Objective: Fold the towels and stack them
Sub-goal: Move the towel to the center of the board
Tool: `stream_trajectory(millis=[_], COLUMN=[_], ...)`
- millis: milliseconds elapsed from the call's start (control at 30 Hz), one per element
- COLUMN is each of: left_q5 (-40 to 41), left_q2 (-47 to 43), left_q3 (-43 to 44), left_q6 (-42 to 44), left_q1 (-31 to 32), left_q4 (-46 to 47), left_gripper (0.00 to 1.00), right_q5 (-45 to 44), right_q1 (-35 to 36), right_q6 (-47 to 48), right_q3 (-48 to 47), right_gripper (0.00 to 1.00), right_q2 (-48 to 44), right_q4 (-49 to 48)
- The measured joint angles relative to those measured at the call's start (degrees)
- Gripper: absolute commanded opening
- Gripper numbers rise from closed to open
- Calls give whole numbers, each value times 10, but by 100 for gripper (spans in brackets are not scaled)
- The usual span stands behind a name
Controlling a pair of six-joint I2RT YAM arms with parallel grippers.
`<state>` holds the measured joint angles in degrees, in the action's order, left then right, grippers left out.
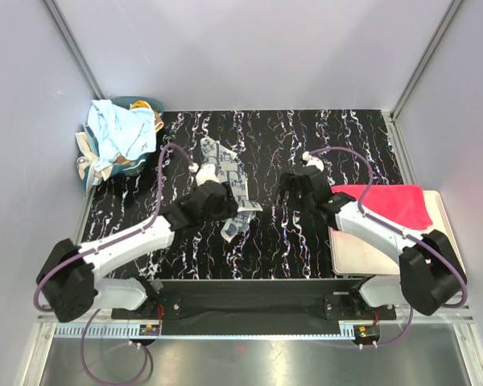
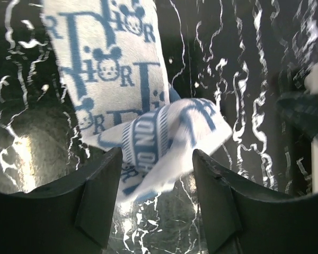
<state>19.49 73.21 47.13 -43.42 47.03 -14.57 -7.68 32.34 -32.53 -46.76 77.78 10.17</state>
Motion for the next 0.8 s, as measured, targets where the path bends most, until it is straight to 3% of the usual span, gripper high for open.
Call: stream_trajectory(millis=[167,367,633,800], left_q5=[13,7,-35,-60], left_q2=[-72,-113,-112,-59], left_q3=[-73,-119,-185,-208], left_q6=[-30,-38,-41,-36], left_q1=[0,0,0,12], left_q4=[0,0,40,98], left_gripper=[61,52,48,48], right_q5=[0,0,-2,-6], right_q1=[40,87,96,96], right_q6=[-38,-73,-71,-48], right_q3=[11,17,17,17], right_gripper=[82,80,75,67], right_q2=[-13,10,93,113], right_q4=[-7,-51,-76,-113])
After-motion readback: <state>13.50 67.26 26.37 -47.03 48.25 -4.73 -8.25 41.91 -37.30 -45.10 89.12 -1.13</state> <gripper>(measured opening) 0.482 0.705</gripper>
